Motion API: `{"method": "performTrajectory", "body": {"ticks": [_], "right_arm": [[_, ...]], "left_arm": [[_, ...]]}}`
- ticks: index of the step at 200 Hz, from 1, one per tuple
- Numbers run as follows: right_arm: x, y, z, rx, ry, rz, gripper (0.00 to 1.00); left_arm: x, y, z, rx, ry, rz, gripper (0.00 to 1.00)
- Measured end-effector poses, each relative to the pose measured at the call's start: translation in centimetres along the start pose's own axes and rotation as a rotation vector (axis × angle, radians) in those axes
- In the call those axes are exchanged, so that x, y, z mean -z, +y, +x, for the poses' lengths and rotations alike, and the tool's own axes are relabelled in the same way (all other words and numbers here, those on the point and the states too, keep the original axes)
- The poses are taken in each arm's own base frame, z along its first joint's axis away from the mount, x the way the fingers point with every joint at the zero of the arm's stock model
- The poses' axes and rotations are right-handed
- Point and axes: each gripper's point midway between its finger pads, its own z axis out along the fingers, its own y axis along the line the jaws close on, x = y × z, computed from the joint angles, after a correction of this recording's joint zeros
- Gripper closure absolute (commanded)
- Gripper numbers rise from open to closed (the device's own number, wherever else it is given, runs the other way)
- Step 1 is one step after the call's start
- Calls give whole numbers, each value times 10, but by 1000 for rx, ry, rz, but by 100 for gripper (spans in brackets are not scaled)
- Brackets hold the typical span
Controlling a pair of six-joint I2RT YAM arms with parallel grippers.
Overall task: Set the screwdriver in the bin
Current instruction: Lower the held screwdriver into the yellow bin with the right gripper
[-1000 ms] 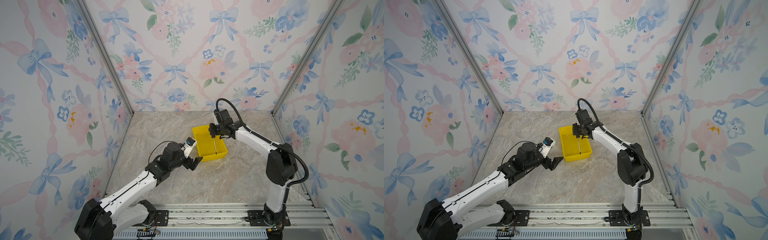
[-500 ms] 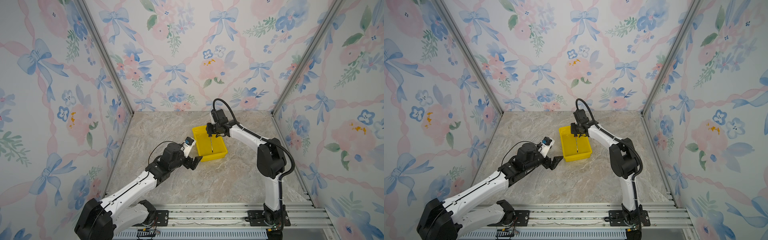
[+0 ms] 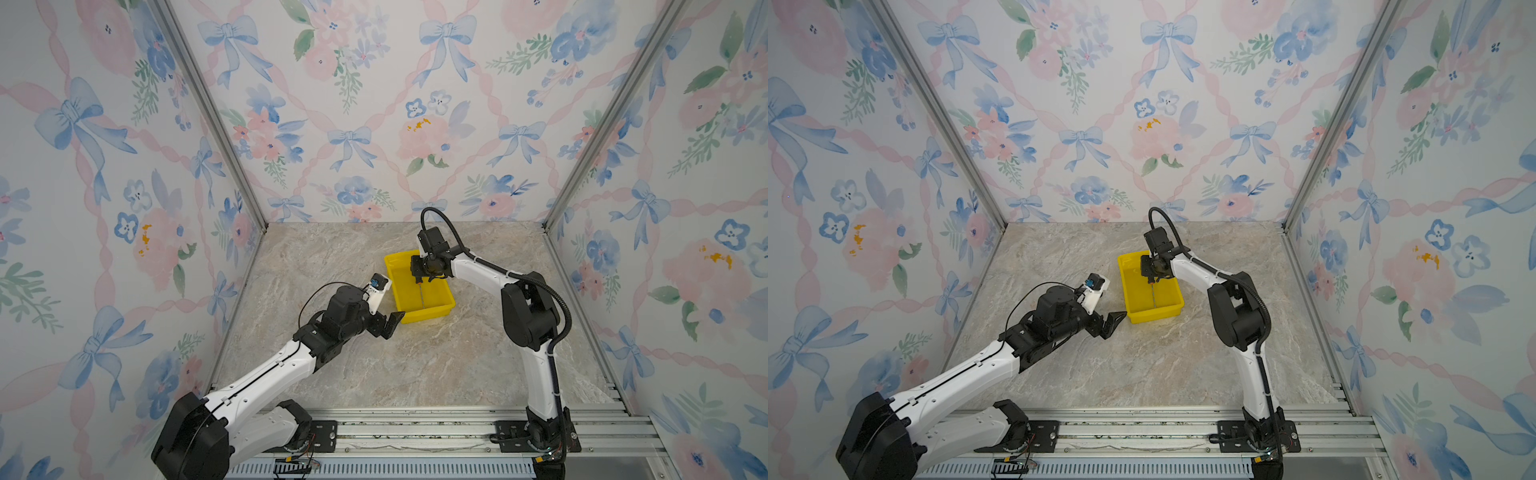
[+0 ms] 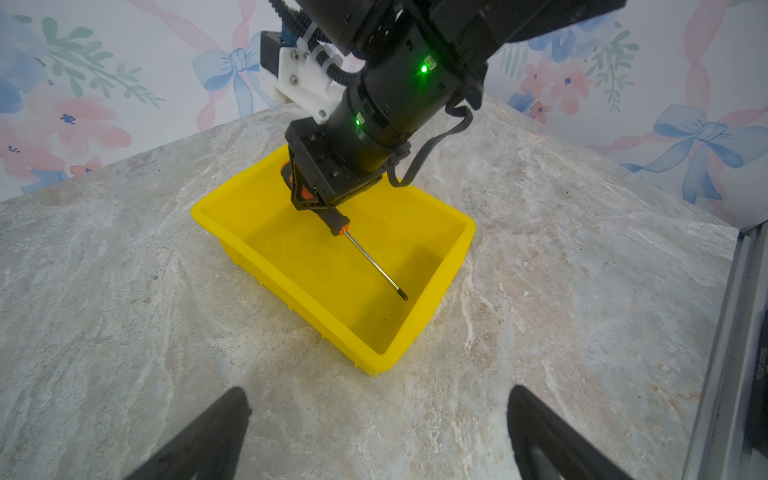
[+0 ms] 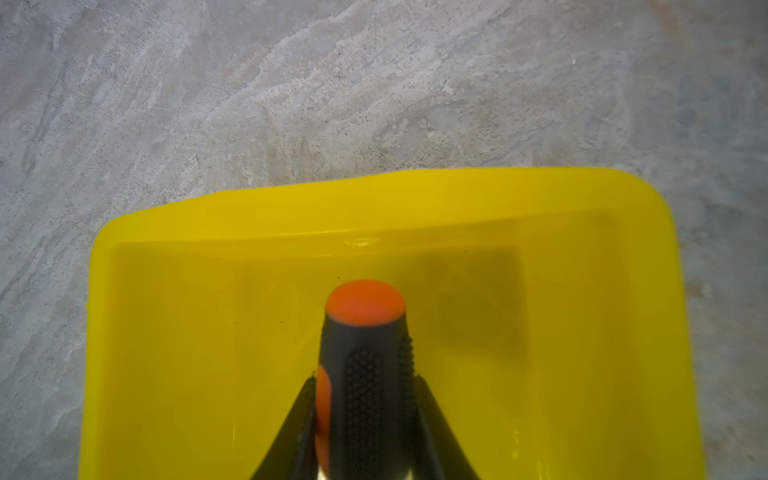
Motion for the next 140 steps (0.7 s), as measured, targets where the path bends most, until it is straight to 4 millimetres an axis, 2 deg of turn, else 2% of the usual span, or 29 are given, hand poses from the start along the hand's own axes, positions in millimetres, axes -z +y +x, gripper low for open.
{"method": "performTrajectory", "body": {"ticks": [50,140], "right_arm": [[-17,-4,11,-9,34,15,100],[-31,-4,18,-11,62,46,97]], "left_arm": [[-1,1,8,2,15,-7,3],[3,5,17,2,13,-31,2]]}}
